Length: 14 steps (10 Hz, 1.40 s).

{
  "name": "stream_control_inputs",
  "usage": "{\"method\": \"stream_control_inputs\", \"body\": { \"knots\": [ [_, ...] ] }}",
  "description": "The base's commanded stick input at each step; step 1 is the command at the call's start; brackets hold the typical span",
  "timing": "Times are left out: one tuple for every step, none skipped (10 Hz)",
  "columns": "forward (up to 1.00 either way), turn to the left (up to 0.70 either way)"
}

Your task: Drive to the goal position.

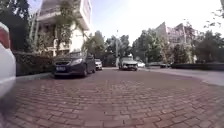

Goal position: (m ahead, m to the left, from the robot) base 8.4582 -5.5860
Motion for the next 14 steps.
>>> {"method": "stream_control_inputs", "body": {
  "knots": [
    [0.70,0.14],
    [0.70,0.03],
    [0.70,0.00],
    [0.70,0.00],
    [0.70,0.00],
    [0.70,0.00],
    [0.70,0.00],
    [0.70,0.00],
    [0.70,0.00],
    [0.70,0.00],
    [0.70,0.00],
    [0.70,0.00],
    [0.70,0.00],
    [0.70,0.00]
  ]
}}
